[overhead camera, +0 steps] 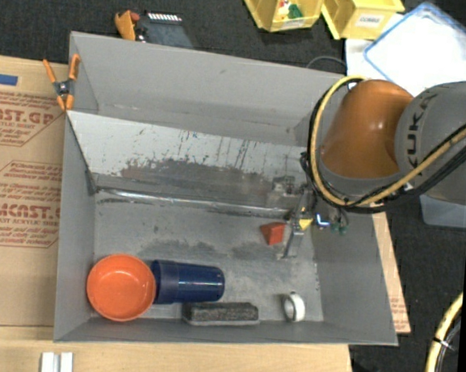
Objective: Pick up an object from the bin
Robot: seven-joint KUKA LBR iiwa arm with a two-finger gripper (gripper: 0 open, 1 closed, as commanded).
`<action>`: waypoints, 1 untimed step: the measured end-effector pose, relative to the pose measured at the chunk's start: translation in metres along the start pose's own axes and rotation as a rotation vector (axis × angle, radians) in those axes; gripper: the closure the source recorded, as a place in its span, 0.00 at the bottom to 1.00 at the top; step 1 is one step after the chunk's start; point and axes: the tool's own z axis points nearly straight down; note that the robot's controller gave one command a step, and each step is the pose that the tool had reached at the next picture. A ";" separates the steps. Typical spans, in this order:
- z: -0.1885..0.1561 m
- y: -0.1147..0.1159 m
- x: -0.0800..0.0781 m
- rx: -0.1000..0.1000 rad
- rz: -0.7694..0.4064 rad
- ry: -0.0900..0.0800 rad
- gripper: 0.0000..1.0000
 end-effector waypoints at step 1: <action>0.000 0.000 0.000 0.000 0.000 0.000 0.00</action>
Offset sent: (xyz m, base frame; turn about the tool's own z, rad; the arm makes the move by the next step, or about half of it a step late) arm -0.0054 0.0244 0.0088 0.0252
